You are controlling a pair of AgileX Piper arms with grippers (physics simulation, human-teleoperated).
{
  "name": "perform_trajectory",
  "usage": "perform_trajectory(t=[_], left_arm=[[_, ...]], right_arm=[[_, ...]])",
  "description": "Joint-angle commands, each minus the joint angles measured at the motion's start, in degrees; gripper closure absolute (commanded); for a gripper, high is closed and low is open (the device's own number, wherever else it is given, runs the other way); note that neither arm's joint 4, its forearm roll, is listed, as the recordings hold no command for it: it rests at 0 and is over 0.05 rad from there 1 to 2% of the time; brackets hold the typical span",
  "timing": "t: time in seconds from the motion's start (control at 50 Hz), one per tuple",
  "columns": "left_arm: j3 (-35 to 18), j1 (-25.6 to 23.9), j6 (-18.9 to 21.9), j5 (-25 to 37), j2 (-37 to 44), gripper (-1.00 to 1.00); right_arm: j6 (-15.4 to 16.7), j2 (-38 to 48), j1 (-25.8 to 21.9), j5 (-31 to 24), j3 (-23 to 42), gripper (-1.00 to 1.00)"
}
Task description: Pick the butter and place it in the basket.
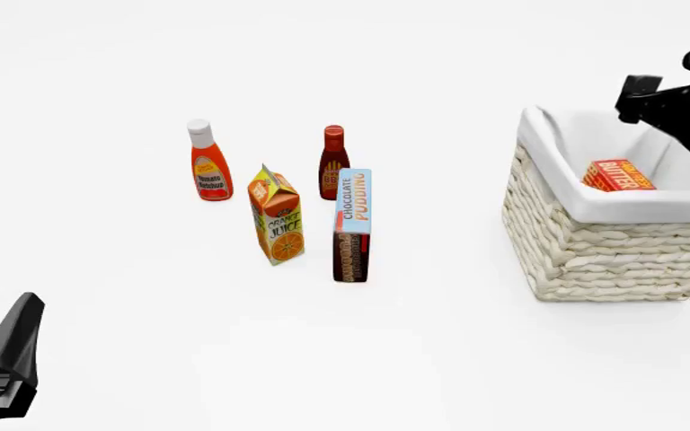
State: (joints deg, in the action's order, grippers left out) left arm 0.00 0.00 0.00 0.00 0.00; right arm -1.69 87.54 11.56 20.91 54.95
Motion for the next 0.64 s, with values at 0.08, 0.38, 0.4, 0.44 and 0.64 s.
perform_trajectory(t=[0.08, 0.38, 0.4, 0.44, 0.64], left_arm=[[0.0, 0.0, 0.0, 0.0, 0.0, -1.0], [0.0, 0.0, 0.0, 0.0, 0.0, -1.0], [0.0, 0.0, 0.0, 0.0, 0.0, -1.0], [0.0, 0.0, 0.0, 0.0, 0.0, -1.0], [0.0, 0.0, 0.0, 0.0, 0.0, -1.0]], right_arm=[[-0.1, -3.3, 0.0, -1.5, -0.5, -1.0], [0.2, -7.4, -0.1, -4.0, -1.1, -1.0], [0.1, -8.0, -0.2, -4.6, -0.9, -1.0], [0.2, -8.6, -0.2, -5.1, -0.8, -1.0], [0.1, -9.1, -0.7, -5.9, -0.9, -1.0]])
